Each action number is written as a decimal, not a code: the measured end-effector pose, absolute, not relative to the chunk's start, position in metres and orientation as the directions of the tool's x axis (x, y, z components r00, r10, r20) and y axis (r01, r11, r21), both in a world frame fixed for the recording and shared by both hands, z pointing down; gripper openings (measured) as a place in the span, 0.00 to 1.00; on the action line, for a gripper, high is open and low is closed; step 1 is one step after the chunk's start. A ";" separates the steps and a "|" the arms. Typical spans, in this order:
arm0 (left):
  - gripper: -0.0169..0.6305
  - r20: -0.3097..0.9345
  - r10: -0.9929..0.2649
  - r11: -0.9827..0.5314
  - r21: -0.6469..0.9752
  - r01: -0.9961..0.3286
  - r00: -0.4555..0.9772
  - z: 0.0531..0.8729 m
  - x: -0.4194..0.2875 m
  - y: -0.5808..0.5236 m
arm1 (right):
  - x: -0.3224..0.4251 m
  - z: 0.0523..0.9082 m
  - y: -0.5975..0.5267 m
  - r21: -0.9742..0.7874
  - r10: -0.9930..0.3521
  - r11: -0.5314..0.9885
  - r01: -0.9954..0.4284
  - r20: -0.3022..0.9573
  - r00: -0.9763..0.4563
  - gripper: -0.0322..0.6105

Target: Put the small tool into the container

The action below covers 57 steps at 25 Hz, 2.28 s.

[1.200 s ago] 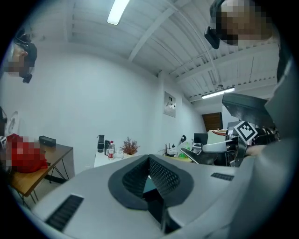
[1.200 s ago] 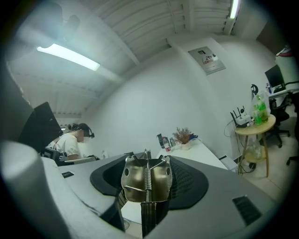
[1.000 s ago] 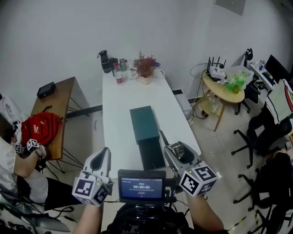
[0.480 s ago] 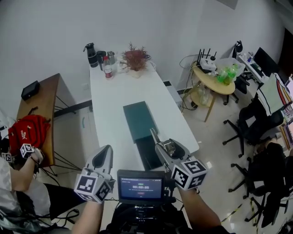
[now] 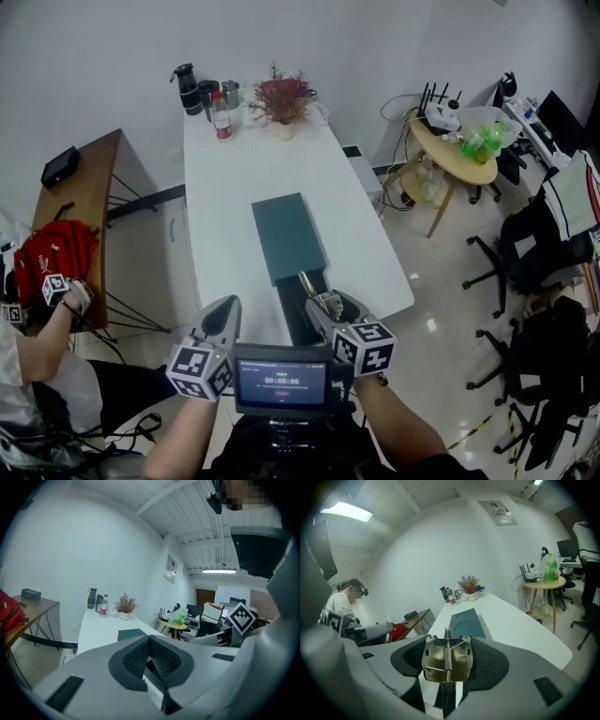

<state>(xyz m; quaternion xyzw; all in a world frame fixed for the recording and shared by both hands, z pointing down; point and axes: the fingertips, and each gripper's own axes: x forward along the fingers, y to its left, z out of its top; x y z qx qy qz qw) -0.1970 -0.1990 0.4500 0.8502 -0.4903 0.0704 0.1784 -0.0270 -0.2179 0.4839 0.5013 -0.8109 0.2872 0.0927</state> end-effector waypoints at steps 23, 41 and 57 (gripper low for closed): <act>0.04 0.406 -0.765 -0.407 0.295 -0.864 0.499 0.574 -0.165 -0.230 | -0.042 0.621 -0.250 -0.349 -0.635 0.325 -0.879 0.608 -0.476 0.45; 0.04 0.452 -0.767 -0.359 0.287 -0.888 0.456 0.592 -0.171 -0.241 | -0.058 0.644 -0.281 -0.317 -0.621 0.298 -0.900 0.652 -0.435 0.45; 0.04 0.467 -0.755 -0.352 0.303 -0.886 0.460 0.600 -0.172 -0.239 | -0.062 0.651 -0.285 -0.344 -0.605 0.298 -0.890 0.654 -0.455 0.45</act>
